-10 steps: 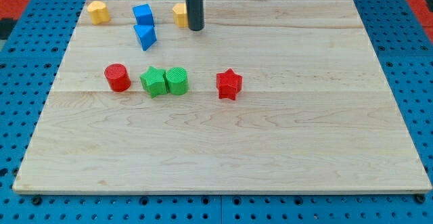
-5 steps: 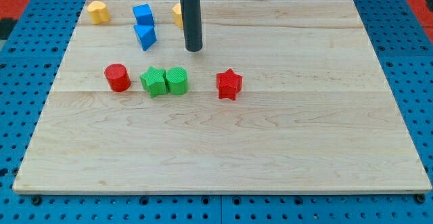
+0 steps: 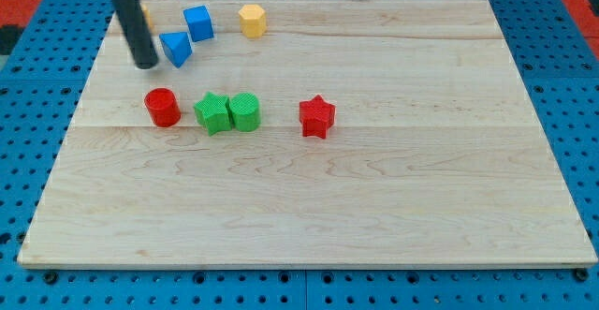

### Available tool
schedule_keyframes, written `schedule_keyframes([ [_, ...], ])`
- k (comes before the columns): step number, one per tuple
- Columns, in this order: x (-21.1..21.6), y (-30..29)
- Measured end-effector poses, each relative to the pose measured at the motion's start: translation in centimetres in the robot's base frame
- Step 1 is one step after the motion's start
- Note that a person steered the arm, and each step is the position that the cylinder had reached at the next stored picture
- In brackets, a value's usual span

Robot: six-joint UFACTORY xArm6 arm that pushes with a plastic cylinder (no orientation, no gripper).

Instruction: Move the blue cube above the red star

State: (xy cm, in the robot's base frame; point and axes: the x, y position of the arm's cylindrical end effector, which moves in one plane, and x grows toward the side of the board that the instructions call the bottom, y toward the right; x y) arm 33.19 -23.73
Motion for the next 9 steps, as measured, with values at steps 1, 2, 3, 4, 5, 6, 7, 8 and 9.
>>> schedule_keyframes([
  [1,-1.4,-6.6],
  [2,-4.4,-6.3],
  [3,-8.7,-5.7],
  [4,-9.4,-2.8],
  [5,-9.3,5.6],
  [6,-9.3,11.2],
  [7,-8.7,13.5],
  [8,-6.5,17.1],
  [9,-3.0,21.5],
])
